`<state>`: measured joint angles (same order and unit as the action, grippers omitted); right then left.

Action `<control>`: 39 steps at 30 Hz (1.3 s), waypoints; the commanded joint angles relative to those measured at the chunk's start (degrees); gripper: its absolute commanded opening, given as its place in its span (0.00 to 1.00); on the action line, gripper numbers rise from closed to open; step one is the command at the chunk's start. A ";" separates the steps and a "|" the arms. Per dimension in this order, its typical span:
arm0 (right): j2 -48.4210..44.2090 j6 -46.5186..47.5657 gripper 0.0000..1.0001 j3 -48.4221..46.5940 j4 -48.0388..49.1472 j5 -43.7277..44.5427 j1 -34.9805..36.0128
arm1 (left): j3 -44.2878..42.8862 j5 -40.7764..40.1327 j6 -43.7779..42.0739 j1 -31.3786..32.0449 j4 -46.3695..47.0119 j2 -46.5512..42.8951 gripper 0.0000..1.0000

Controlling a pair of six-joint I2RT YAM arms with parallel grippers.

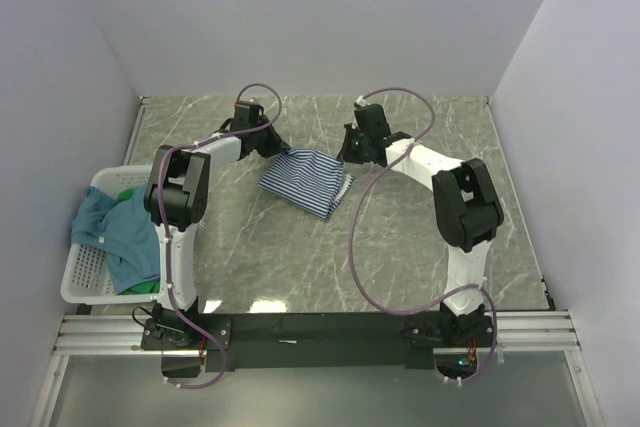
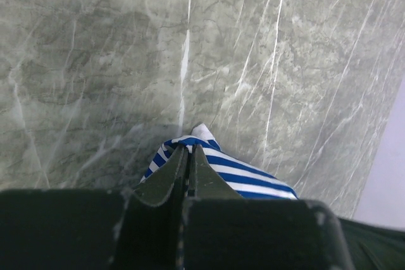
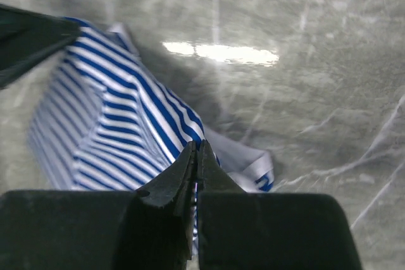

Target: Fold and stack the tank tops

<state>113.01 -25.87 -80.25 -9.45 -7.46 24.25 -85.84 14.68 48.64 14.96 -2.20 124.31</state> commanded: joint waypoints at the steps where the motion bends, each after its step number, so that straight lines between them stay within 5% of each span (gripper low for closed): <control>1: -6.04 -0.32 0.00 -0.44 -1.00 3.24 1.67 | -0.29 -0.97 -1.80 0.07 0.44 -4.78 0.00; 27: -10.80 -4.72 0.00 17.05 6.02 6.67 -2.72 | -5.30 0.53 -0.13 1.74 3.16 0.75 0.01; 29: -10.71 -4.89 0.00 18.02 6.72 6.06 -3.50 | -5.04 0.88 0.13 1.83 4.04 1.37 0.05; 36: -10.88 -5.51 0.00 21.36 8.48 5.44 -4.39 | -3.63 0.09 -0.30 1.56 8.17 -2.40 0.43; 39: -10.71 -5.95 0.00 21.62 8.14 5.53 -4.56 | -1.79 -1.23 -0.04 0.51 9.58 -6.79 0.47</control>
<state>104.38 -31.29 -59.09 -2.15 -2.74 20.18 -88.27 15.27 49.08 16.43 2.90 124.73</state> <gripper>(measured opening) 0.012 0.466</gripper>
